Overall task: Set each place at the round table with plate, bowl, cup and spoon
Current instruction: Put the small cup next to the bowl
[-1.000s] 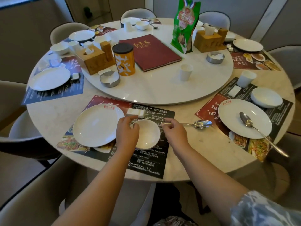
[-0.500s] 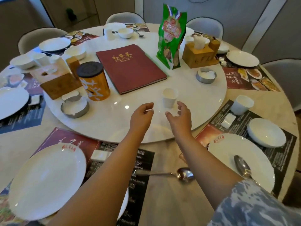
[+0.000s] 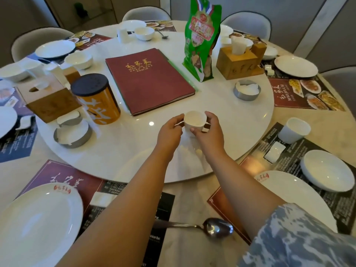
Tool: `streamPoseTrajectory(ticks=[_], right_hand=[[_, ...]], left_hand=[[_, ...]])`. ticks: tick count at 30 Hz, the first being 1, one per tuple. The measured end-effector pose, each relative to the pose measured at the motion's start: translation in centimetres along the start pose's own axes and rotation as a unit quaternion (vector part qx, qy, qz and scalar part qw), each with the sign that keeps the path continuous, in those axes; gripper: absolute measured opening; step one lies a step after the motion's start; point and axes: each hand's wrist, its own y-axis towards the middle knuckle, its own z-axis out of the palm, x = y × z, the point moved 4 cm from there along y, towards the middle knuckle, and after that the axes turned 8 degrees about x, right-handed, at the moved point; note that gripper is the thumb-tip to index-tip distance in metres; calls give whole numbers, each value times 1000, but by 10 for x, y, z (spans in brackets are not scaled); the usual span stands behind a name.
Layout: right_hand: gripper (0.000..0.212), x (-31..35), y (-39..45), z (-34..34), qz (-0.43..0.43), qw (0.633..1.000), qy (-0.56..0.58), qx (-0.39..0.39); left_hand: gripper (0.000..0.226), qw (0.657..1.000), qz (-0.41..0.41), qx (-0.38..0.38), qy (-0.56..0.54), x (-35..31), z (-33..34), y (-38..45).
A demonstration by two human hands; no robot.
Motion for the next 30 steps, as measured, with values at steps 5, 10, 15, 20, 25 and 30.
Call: streamPoseTrajectory(ticks=[5, 10, 15, 20, 25, 30], right_hand=[[68, 6, -63, 12, -37, 998, 43, 26], [66, 5, -139, 37, -46, 994, 76, 68], [65, 0, -187, 65, -32, 992, 61, 105], [68, -7, -201, 82, -33, 993, 24, 114], [71, -15, -201, 90, -37, 994, -8, 104], [71, -17, -203, 92, -51, 993, -27, 104]], left_hand=[[43, 999, 41, -23, -25, 6, -39, -57], [42, 998, 45, -36, -28, 32, -79, -131], [40, 998, 17, -64, 13, 58, -115, -173], [39, 992, 6, -78, 102, 71, -131, -182], [37, 986, 20, -72, 149, 76, -130, -187], [37, 983, 25, -71, 165, 79, -130, -188]])
